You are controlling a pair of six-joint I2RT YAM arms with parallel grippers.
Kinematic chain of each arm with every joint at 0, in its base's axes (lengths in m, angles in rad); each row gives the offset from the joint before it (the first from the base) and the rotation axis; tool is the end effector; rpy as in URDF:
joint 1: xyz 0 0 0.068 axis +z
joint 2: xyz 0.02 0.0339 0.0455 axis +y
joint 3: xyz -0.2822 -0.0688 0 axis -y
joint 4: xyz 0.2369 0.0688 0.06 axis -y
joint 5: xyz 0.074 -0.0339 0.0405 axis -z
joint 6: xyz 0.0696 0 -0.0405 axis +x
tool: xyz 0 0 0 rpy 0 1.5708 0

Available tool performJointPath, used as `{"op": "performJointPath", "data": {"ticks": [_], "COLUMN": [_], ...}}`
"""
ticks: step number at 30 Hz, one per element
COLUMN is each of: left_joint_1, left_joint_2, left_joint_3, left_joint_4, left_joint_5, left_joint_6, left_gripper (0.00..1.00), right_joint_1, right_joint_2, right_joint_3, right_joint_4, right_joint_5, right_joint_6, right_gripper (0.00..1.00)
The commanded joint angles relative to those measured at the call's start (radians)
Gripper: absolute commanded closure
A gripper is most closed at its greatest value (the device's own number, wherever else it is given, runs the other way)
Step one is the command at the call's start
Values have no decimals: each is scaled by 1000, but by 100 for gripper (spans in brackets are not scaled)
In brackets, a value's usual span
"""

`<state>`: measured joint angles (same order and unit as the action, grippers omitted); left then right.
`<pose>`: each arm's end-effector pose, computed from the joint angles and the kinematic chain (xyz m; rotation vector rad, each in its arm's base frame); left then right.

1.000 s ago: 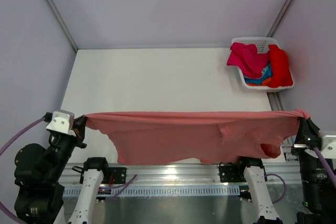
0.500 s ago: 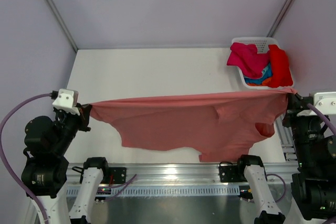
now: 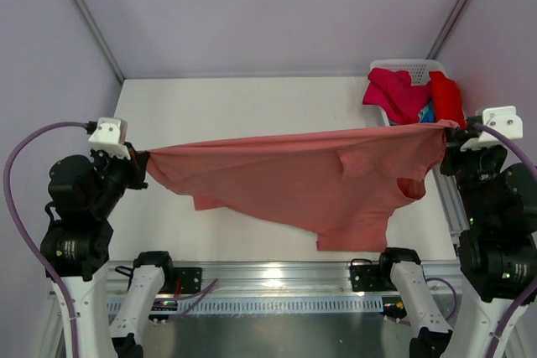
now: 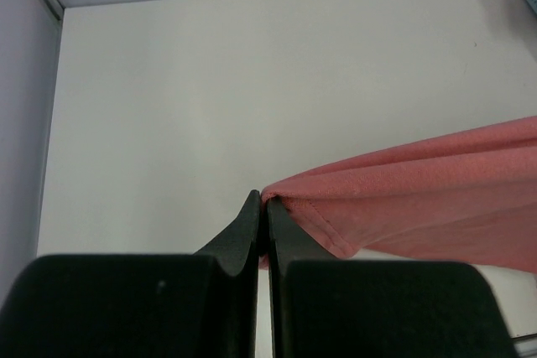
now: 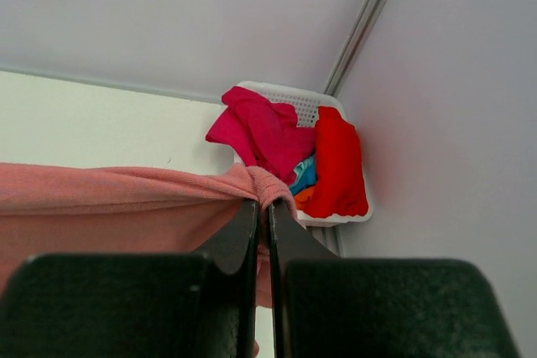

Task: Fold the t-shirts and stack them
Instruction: Flatten the tshirt out

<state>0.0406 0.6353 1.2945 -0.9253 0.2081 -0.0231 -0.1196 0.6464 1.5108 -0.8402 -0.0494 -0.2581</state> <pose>0.0810 -0.0111 0.4361 0.0876 1.8326 -0.1788 0.0464 -0.0021 0.5061 -0.1466 1.5455 -0.2608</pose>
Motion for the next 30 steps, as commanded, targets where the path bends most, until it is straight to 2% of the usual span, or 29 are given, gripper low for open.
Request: {"op": "performJointPath", "data": {"ticks": [1, 15, 30], "left_joint_1": [16, 16, 15], "left_joint_2": [27, 113, 224], "left_joint_3": [-8, -37, -78], "left_joint_4": [57, 117, 241], "left_joint_5": [-111, -124, -116], "left_joint_6": [17, 9, -3], "left_gripper": [100, 100, 100], "right_joint_1": [-9, -8, -6], "right_joint_2": [51, 168, 328], "right_joint_3": [-1, -63, -124], "right_joint_4": [122, 228, 409], "right_joint_5": [69, 63, -33], "right_joint_6": [0, 34, 72], "right_gripper": [97, 97, 97]}}
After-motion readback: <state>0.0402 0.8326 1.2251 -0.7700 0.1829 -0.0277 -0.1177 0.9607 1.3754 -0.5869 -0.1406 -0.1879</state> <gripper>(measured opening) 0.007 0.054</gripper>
